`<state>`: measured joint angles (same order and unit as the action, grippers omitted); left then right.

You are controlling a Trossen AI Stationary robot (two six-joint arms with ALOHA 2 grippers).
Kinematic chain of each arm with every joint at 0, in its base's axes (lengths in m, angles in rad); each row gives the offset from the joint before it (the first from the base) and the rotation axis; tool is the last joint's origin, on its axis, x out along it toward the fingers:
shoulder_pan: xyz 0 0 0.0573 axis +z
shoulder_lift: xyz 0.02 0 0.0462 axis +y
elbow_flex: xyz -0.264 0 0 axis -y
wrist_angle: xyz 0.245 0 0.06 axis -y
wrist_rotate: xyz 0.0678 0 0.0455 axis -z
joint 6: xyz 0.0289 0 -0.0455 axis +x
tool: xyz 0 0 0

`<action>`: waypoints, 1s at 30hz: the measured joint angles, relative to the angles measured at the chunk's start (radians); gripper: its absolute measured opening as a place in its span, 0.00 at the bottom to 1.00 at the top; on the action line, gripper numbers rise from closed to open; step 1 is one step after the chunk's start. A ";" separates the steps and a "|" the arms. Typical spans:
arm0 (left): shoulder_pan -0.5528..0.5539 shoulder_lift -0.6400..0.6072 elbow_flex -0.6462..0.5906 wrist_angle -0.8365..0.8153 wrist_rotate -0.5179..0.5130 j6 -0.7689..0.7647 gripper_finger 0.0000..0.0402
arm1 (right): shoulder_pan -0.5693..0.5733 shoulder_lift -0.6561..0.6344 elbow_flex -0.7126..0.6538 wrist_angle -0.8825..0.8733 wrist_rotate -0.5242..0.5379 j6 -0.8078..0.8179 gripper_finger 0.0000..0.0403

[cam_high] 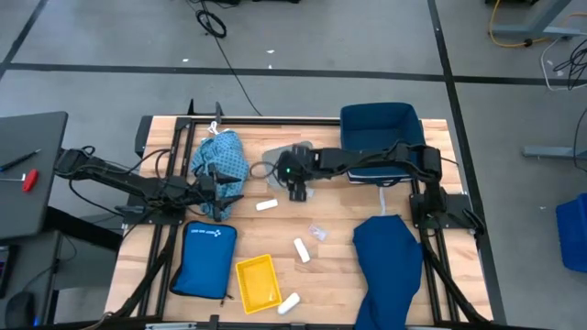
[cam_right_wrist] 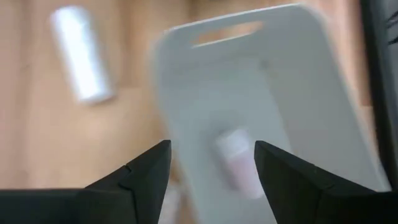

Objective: Pick & place medical supplies in basket/bin
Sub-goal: Put the top transparent pill bottle into the white bin

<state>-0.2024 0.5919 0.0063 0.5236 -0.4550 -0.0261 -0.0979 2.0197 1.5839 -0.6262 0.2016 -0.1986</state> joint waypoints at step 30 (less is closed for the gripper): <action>-0.001 0.000 0.000 -0.015 0.012 -0.004 0.65 | 0.026 0.004 -0.086 -0.129 -0.058 0.170 0.60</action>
<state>-0.2031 0.5915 0.0064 0.5089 -0.4435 -0.0299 -0.0715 2.0239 1.4975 -0.7551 0.1435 -0.0282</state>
